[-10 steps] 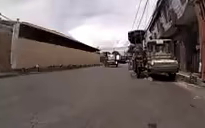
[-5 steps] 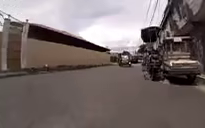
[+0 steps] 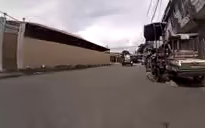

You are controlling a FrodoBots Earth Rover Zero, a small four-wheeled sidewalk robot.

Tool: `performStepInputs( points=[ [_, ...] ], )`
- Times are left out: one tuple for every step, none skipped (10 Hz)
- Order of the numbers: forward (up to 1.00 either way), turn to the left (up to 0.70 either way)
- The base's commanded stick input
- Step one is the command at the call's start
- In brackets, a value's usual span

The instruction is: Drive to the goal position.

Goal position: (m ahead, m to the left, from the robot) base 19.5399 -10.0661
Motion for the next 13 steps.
performStepInputs(
  points=[
    [0.7,0.0],
    [0.7,0.0],
    [0.7,0.0],
    [0.7,0.0],
    [0.7,0.0],
    [0.7,0.0],
    [0.7,0.0],
    [0.7,-0.35],
    [0.7,-0.35],
    [0.7,-0.35],
    [0.7,-0.35],
    [0.7,-0.32],
    [0.7,-0.03]
  ],
)
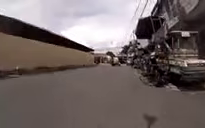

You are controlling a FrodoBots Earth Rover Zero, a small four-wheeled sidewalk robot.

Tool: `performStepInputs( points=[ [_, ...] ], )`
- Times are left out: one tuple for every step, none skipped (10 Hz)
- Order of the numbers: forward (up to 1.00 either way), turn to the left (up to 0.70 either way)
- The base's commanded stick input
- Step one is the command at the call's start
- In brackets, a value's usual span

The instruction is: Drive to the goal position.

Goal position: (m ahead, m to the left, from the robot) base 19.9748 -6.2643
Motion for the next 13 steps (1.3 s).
performStepInputs(
  points=[
    [0.7,0.0],
    [0.7,0.0],
    [0.7,0.0],
    [0.7,0.0],
    [0.7,0.0],
    [0.7,0.0],
    [0.7,0.0],
    [0.7,0.0],
    [0.7,0.0],
    [0.7,0.0],
    [0.7,0.0],
    [0.7,0.0],
    [0.7,0.0]
  ],
)
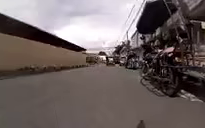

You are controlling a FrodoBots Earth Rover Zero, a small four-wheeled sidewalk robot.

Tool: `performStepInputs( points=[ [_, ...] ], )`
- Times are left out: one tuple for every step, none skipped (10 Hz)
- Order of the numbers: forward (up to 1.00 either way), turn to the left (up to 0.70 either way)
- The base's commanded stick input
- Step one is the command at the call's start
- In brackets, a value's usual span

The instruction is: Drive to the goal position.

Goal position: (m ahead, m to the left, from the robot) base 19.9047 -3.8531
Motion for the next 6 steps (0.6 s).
performStepInputs(
  points=[
    [0.7,0.0],
    [0.7,0.0],
    [0.7,0.0],
    [0.7,0.0],
    [0.7,0.0],
    [0.7,0.0]
  ],
)
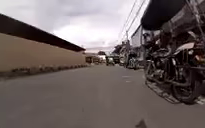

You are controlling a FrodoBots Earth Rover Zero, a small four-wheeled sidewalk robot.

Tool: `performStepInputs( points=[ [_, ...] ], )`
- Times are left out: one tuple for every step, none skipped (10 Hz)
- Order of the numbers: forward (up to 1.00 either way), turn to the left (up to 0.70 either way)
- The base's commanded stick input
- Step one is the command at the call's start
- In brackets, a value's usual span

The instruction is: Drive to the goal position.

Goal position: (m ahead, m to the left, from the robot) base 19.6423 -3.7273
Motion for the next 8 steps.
performStepInputs(
  points=[
    [0.7,0.0],
    [0.7,0.0],
    [0.7,0.0],
    [0.7,0.0],
    [0.7,0.0],
    [0.7,0.0],
    [0.7,0.0],
    [0.7,0.0]
  ],
)
